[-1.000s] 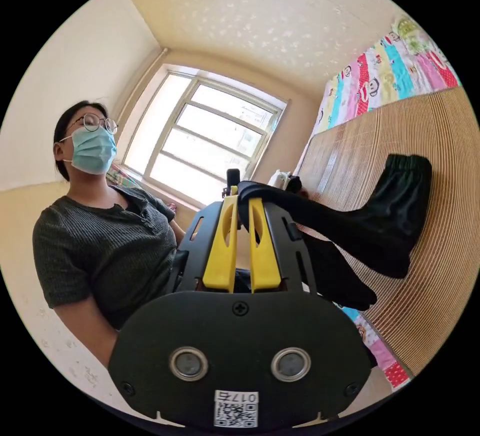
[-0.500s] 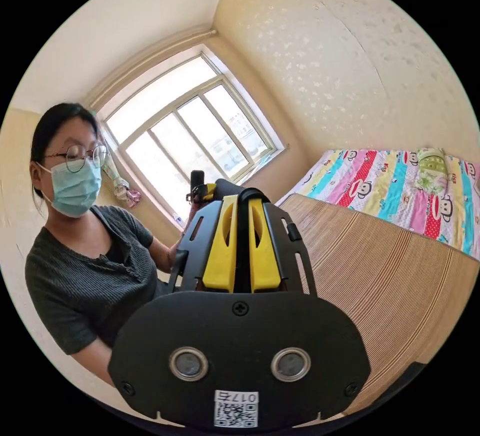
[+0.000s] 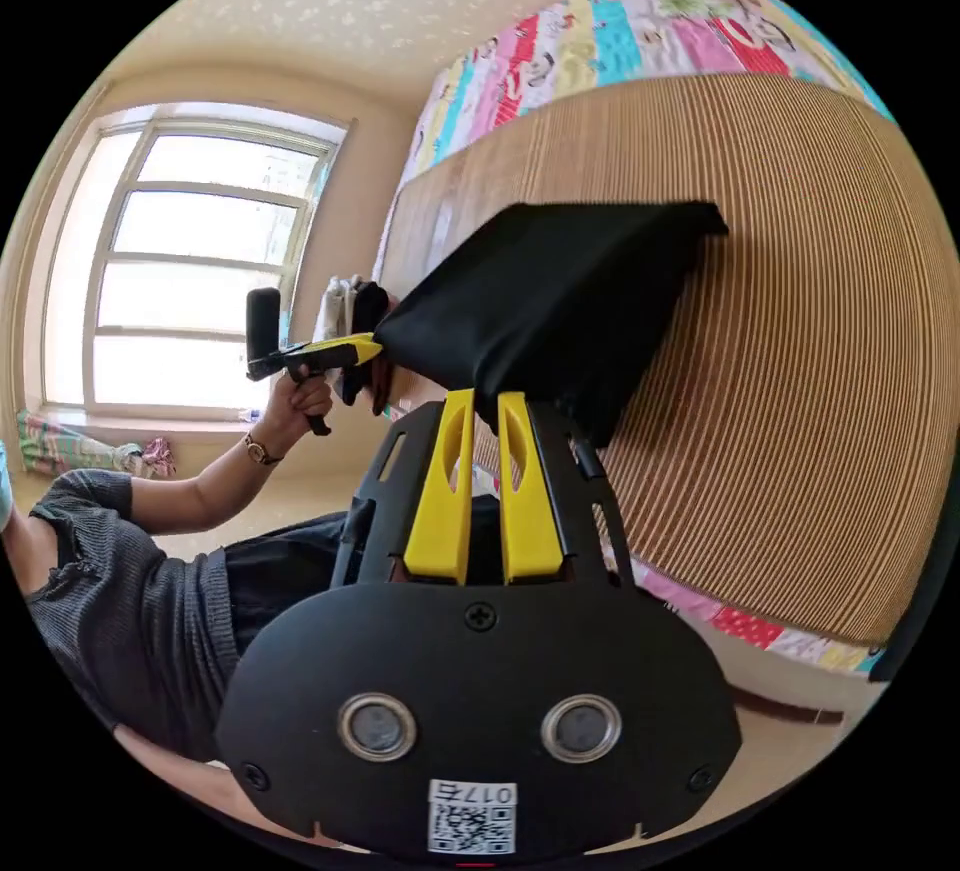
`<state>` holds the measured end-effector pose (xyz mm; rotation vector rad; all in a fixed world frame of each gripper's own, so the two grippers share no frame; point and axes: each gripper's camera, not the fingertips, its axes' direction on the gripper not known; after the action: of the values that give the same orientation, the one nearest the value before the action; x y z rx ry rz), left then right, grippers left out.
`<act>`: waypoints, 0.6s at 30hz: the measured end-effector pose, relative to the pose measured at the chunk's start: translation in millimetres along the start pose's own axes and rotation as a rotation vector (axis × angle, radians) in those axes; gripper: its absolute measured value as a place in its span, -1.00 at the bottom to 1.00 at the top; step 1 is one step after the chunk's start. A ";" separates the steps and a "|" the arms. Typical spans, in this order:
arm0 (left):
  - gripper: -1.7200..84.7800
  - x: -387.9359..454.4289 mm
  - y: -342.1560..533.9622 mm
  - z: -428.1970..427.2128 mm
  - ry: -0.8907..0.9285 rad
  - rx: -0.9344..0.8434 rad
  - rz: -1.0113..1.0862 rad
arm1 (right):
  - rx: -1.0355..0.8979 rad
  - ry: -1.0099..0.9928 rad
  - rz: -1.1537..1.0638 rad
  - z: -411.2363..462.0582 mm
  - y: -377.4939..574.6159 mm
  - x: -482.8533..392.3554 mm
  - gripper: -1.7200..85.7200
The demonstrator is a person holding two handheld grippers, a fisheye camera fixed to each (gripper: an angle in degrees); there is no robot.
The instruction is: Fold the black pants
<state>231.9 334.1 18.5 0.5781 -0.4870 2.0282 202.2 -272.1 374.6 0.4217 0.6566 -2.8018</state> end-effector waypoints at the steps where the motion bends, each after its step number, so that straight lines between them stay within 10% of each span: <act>1: -0.86 -9.3 12.0 15.2 0.001 -0.033 -0.032 | -0.032 -0.008 0.112 27.9 28.7 31.0 -0.86; 8: -0.68 -108.5 83.2 78.1 0.114 -0.068 -0.388 | -0.063 -0.094 0.331 70.3 77.4 120.8 -0.70; 18: -0.58 -187.5 -75.2 138.7 0.139 -0.085 -0.417 | -0.029 -0.134 0.271 68.3 -87.2 175.3 -0.58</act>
<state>409.7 165.9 30.7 0.4412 -0.3351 1.6290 -1.3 -255.3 410.2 0.2894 0.5641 -2.5344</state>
